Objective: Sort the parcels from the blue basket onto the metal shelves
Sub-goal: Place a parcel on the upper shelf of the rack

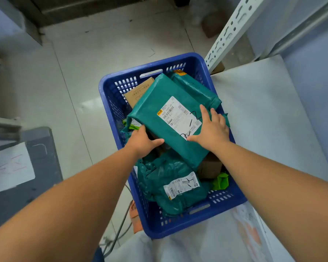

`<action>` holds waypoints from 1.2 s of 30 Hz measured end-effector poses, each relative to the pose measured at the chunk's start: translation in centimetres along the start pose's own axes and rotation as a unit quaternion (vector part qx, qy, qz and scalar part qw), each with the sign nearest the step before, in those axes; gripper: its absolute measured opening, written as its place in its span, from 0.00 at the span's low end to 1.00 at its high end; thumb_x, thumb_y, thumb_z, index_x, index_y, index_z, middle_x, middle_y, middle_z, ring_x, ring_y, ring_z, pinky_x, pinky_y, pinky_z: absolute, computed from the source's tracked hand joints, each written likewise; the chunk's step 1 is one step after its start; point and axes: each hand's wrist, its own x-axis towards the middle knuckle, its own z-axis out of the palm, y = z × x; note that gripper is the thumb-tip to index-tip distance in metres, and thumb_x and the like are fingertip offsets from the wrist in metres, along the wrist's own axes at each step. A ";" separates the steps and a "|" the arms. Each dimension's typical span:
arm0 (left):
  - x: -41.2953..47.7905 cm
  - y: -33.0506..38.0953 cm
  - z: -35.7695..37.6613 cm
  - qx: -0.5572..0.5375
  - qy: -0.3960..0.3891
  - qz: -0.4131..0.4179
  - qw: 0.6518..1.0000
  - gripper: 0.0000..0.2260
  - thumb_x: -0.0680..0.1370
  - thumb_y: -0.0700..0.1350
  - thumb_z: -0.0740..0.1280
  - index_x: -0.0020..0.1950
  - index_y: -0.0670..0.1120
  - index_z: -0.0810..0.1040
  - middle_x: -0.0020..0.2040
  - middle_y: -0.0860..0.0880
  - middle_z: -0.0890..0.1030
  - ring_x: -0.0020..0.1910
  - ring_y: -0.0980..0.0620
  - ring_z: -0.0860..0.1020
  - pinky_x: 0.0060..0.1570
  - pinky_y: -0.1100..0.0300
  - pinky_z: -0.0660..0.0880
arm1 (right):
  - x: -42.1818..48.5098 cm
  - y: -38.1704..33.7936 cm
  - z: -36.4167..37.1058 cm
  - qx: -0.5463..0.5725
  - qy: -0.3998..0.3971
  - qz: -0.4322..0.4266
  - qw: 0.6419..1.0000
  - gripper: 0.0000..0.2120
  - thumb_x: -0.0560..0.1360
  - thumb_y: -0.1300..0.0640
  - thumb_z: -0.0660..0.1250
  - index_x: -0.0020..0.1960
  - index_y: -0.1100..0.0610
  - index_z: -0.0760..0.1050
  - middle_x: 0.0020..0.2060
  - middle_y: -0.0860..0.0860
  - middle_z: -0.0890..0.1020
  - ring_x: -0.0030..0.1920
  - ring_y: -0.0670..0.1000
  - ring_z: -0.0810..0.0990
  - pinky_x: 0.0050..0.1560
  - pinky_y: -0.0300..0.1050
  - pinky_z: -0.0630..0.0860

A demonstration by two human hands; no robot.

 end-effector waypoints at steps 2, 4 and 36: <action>0.2 -0.2 0.8 -0.042 -0.008 -0.005 0.999 0.40 0.72 0.57 0.71 0.77 0.48 0.54 0.72 0.45 0.65 0.68 0.45 0.68 0.64 0.52 0.68 | 0.6 0.1 0.1 -0.002 -0.012 -0.008 1.000 0.52 0.68 0.42 0.74 0.78 0.46 0.40 0.77 0.54 0.49 0.76 0.60 0.48 0.72 0.61 0.54; -0.1 -0.6 1.8 -0.065 -0.018 -0.019 0.998 0.40 0.73 0.55 0.71 0.77 0.49 0.52 0.72 0.45 0.66 0.67 0.45 0.69 0.62 0.54 0.69 | 1.3 0.4 0.4 0.020 -0.017 -0.001 1.000 0.49 0.70 0.46 0.72 0.78 0.48 0.42 0.76 0.55 0.52 0.75 0.60 0.53 0.71 0.60 0.57; -21.7 11.5 -5.2 -0.424 0.065 0.090 0.899 0.21 0.78 0.43 0.65 0.67 0.62 0.68 0.60 0.52 0.79 0.54 0.48 0.80 0.53 0.48 0.78 | -15.6 -0.3 -14.9 0.507 -0.051 -0.094 0.855 0.35 0.71 0.52 0.72 0.73 0.44 0.60 0.63 0.49 0.76 0.59 0.52 0.77 0.62 0.51 0.74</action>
